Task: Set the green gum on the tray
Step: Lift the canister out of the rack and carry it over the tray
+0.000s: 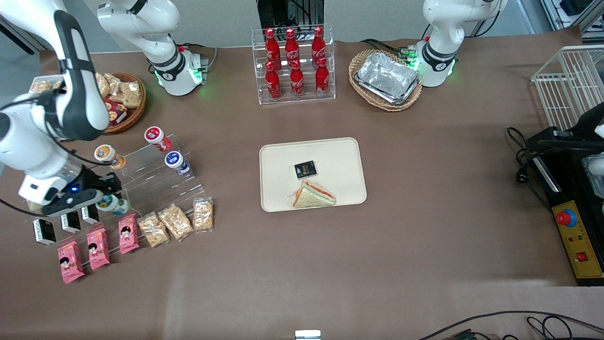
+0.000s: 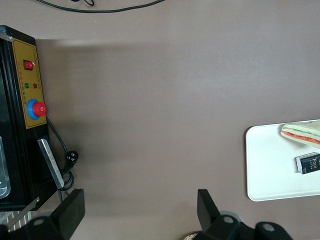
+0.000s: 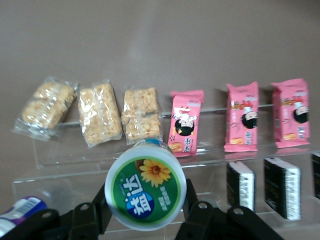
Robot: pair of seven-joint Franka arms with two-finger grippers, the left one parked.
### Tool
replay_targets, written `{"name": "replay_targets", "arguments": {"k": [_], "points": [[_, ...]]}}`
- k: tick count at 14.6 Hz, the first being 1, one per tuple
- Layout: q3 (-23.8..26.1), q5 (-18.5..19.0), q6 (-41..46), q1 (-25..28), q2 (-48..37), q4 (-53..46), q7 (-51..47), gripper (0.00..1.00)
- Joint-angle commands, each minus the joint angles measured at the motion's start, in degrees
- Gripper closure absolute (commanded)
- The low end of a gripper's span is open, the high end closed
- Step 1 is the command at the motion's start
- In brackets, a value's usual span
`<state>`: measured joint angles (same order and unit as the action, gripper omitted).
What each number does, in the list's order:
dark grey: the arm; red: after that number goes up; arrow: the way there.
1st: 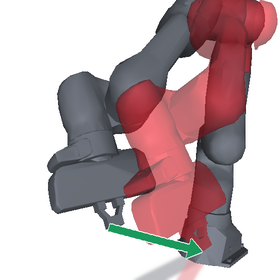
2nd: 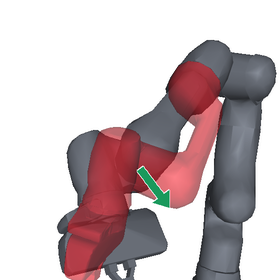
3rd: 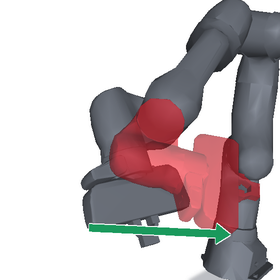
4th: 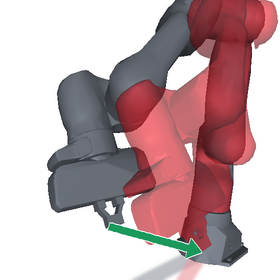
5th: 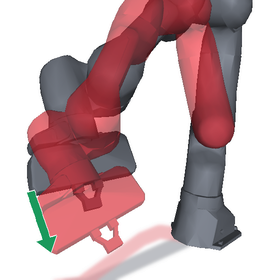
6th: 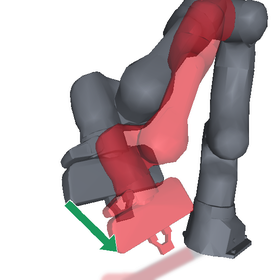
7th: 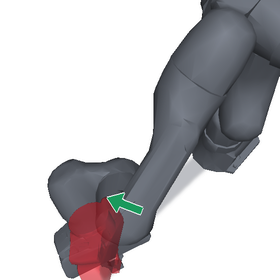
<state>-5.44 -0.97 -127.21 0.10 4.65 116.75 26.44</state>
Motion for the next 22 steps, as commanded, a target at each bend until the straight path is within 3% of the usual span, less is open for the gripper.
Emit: {"name": "replay_targets", "arguments": {"k": [1,5,9,17,22], "points": [[0.3,-0.8,8.3,-0.2,0.3,-9.2,-2.4,0.57],[0.9,-0.8,17.6,0.3,0.4,-19.9,-5.8,0.57],[0.9,-0.6,25.2,5.8,0.5,-26.6,-15.1,0.57],[0.9,0.2,26.5,27.3,2.7,-26.3,-52.8,0.56],[0.8,1.0,23.5,35.4,8.8,-24.7,-65.9,0.56]]}}
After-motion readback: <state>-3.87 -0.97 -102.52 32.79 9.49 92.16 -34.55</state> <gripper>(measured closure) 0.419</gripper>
